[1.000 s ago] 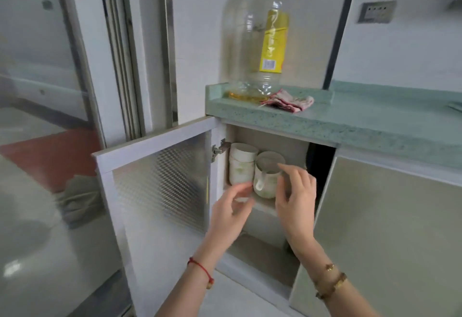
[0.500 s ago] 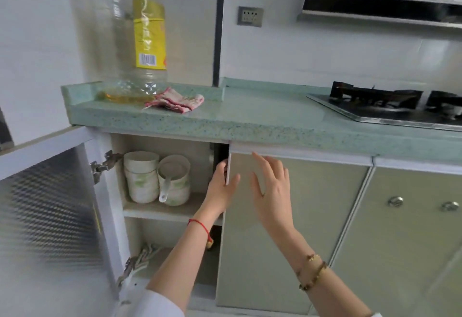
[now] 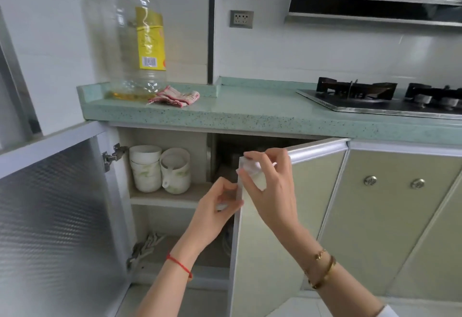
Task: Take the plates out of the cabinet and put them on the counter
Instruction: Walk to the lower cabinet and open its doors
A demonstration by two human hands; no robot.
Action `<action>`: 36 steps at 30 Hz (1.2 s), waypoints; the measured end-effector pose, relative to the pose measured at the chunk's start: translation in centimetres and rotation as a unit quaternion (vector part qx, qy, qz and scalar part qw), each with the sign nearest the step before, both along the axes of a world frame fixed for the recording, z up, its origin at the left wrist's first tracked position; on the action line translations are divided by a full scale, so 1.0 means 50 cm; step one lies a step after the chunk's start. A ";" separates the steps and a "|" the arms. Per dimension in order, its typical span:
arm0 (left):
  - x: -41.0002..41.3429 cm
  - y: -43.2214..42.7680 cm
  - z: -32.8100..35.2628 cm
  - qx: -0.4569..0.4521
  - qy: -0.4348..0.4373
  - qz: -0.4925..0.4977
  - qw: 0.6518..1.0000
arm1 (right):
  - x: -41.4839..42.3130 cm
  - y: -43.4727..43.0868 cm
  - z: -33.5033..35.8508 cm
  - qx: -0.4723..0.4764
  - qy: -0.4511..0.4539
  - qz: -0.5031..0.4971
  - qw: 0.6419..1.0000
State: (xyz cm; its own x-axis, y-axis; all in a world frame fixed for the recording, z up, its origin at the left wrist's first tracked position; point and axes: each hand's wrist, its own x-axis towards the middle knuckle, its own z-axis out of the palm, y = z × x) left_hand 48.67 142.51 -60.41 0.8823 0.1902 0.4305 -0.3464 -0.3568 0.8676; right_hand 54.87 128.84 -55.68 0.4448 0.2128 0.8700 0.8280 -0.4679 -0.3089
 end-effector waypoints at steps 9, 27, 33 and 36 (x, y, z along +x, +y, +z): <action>-0.058 -0.153 -0.001 -0.062 -0.034 -0.127 0.989 | -0.096 -0.179 -0.010 0.042 -0.006 0.020 0.999; -0.018 -0.601 -0.038 -0.167 -0.075 -0.169 0.968 | -0.141 -0.546 -0.031 0.167 -0.011 -0.145 0.975; 0.013 -0.675 -0.032 -0.132 -0.080 -0.147 0.977 | -0.124 -0.606 -0.022 0.158 0.004 -0.195 0.968; 0.019 -0.702 -0.031 -0.124 -0.088 -0.137 0.979 | -0.119 -0.627 -0.014 0.146 0.014 -0.214 0.966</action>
State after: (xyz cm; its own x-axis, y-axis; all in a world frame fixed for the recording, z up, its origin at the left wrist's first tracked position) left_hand 49.63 107.42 -61.97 0.8317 0.0740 0.5503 -0.5508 -0.0158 0.8345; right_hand 48.90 97.50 -56.37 0.4618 -0.2486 0.8515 0.5678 -0.6546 -0.4991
